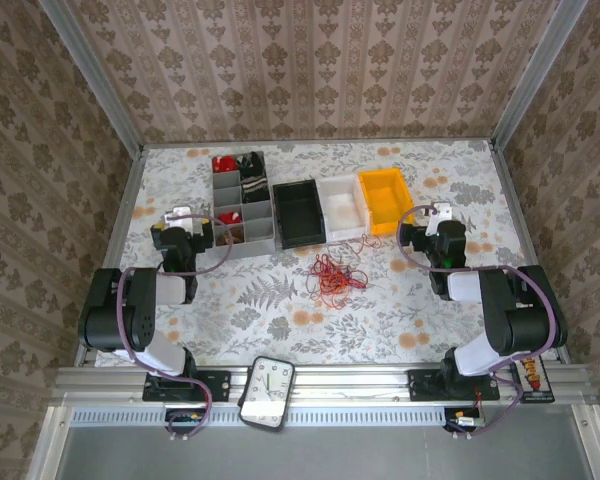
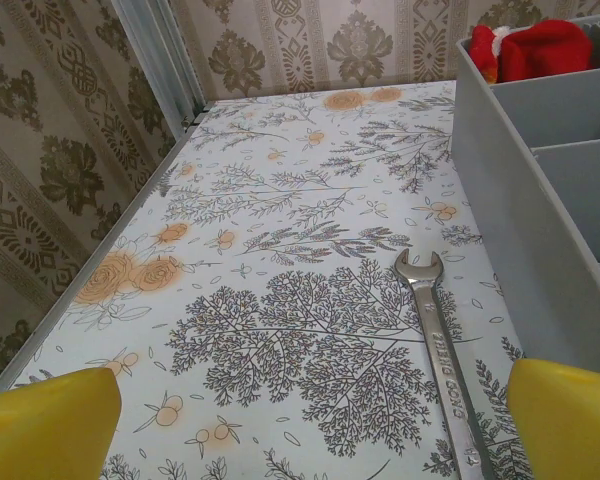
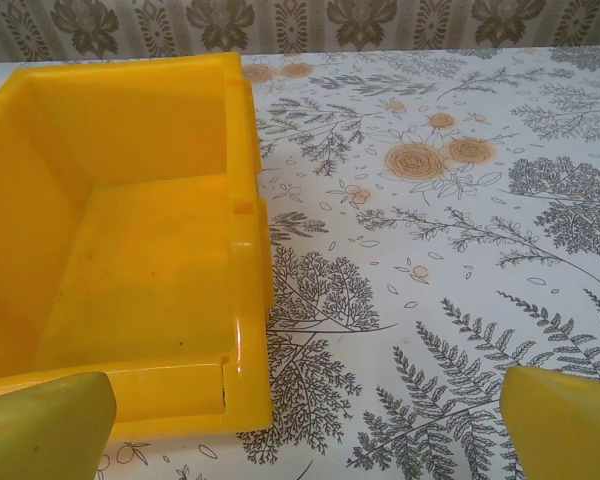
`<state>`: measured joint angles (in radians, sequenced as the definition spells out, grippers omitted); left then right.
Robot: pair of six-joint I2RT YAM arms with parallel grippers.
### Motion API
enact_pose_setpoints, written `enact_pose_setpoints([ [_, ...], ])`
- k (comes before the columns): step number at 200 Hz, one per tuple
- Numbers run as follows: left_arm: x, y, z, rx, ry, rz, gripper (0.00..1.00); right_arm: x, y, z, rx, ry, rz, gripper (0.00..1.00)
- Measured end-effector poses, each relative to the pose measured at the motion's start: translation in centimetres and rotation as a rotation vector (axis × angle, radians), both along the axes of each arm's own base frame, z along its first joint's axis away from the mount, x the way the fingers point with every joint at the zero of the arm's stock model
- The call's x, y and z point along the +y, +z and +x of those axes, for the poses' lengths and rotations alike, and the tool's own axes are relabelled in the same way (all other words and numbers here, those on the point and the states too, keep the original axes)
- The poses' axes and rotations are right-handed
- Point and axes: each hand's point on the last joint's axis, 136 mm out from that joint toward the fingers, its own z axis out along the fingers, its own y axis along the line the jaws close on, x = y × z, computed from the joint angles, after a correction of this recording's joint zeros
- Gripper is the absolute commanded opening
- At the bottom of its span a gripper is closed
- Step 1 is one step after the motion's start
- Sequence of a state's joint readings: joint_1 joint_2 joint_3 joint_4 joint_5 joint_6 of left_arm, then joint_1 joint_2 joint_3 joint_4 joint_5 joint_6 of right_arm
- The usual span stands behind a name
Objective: Untangle the cables
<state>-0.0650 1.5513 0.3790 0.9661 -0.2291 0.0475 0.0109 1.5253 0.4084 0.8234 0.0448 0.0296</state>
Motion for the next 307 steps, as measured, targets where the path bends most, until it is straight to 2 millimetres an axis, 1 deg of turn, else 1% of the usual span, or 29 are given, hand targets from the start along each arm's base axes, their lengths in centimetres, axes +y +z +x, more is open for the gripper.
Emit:
enact_pose_setpoints([
  [64,0.04,-0.01,0.0,0.0,0.0,-0.001,1.0,-0.03,0.0,0.0,0.0,-0.001,0.0,1.0],
  [102,0.51,-0.04,0.01,0.001,0.004,-0.006,1.0,-0.03,-0.01,-0.01,0.0,-0.001,0.0,1.0],
  [307,0.52,-0.04,0.0,0.001,0.005,-0.006,1.0,-0.03,-0.01,-0.01,0.0,-0.001,0.0,1.0],
])
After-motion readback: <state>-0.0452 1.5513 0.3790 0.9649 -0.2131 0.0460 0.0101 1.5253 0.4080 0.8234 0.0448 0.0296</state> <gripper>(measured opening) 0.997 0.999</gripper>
